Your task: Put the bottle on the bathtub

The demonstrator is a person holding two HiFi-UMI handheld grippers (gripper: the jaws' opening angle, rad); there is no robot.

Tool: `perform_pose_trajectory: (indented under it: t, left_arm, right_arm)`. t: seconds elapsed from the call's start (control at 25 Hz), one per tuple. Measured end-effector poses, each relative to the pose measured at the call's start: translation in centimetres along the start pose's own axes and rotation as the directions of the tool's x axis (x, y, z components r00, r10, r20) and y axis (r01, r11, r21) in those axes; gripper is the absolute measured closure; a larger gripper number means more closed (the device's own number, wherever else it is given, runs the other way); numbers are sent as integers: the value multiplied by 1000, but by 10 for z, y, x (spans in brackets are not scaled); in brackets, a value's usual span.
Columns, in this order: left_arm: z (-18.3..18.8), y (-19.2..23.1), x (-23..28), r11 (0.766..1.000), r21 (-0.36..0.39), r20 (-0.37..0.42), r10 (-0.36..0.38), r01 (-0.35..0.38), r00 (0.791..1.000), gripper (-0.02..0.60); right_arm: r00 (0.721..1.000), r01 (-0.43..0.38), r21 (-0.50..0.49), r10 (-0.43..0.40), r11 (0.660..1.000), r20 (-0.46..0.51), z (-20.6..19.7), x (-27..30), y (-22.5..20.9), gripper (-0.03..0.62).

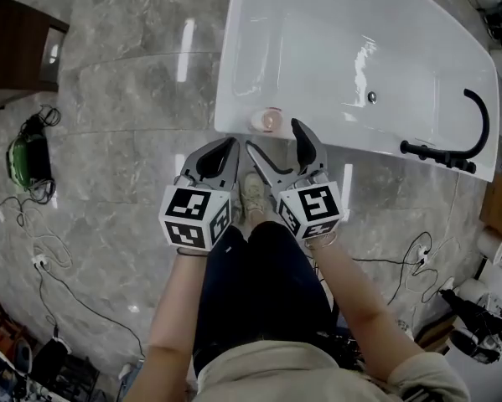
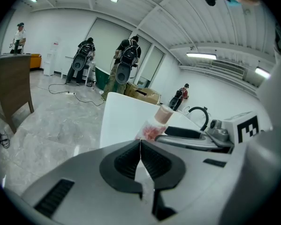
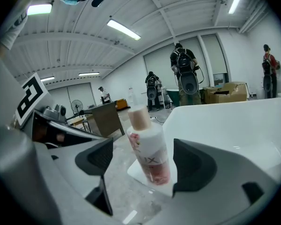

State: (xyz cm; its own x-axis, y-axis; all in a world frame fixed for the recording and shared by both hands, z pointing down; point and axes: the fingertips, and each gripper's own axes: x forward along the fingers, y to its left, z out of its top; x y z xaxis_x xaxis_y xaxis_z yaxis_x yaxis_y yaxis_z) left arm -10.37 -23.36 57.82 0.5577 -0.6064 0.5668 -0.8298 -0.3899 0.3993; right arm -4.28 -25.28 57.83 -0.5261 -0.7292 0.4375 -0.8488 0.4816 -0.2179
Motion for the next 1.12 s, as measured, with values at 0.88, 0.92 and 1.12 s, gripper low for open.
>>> perform_pose_trajectory:
  t: [0.88,0.92,1.12]
  left_arm:
    - [102,-115,-106,986,145,97,-95,80,991,574]
    - [107,-117,-110,986,149,105,-97,81,990,574]
    - [109,-129,-125,979,178,88,-116,99,989,574]
  right_arm:
    - [987,-106,79,95,991,132,135,-149,42,595]
    - [984,-125,71,114,990,134,140,-152,46,595]
    - [980,-170,92,159,981,119,151,-168,61,595]
